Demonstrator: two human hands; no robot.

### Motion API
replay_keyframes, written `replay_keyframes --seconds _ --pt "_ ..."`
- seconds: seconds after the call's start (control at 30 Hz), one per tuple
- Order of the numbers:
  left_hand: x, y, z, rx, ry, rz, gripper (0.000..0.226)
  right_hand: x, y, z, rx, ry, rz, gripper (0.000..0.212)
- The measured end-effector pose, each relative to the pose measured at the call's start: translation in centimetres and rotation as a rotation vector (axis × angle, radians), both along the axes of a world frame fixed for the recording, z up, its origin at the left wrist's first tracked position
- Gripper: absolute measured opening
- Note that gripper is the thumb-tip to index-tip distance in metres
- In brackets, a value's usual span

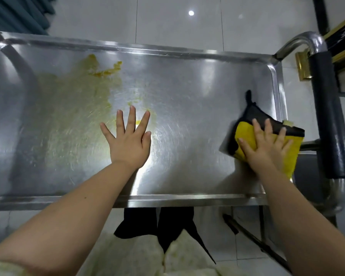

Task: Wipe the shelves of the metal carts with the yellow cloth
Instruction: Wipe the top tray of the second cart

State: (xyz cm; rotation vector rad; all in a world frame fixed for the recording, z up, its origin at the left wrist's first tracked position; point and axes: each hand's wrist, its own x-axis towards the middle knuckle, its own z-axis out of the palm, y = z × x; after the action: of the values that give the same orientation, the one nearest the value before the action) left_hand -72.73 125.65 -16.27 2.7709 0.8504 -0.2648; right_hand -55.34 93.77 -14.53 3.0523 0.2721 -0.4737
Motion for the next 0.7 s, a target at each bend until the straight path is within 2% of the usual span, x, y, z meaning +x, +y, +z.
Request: replay_keyframes --seconds 0.1,0.23,0.33,0.4,0.5,0.57,0.63,0.7 --pt "0.2 -0.1 0.0 0.011 0.018 0.0 0.053 -2.5 3.7 -0.2 0.045 -0.014 -0.064 0.088" --pt "0.1 0.2 0.2 0.001 0.024 -0.004 0.053 -13.1 12.5 -0.6 0.124 0.0 0.394 0.08" --pt "-0.1 0.0 0.4 -0.001 0.015 -0.006 0.053 -14.6 11.7 -0.6 0.144 0.003 0.556 0.077" --pt "-0.1 -0.3 0.5 -0.01 0.019 -0.005 0.053 -11.5 7.3 -0.8 0.121 -0.006 0.486 0.078" --pt "0.3 -0.8 0.6 -0.013 0.018 -0.01 0.054 -5.8 -1.2 -0.4 0.027 0.027 0.118 0.083" --pt "0.6 -1.1 0.6 -0.01 0.017 -0.011 0.055 -3.9 -4.1 0.2 -0.072 0.016 -0.029 0.087" --pt "0.7 -1.2 0.6 0.0 0.023 -0.013 0.055 -4.5 -2.6 0.0 -0.05 0.023 -0.072 0.086" --pt "0.9 -1.0 0.6 0.006 0.032 -0.02 0.055 -7.7 2.1 -0.3 0.072 0.025 0.014 0.084"
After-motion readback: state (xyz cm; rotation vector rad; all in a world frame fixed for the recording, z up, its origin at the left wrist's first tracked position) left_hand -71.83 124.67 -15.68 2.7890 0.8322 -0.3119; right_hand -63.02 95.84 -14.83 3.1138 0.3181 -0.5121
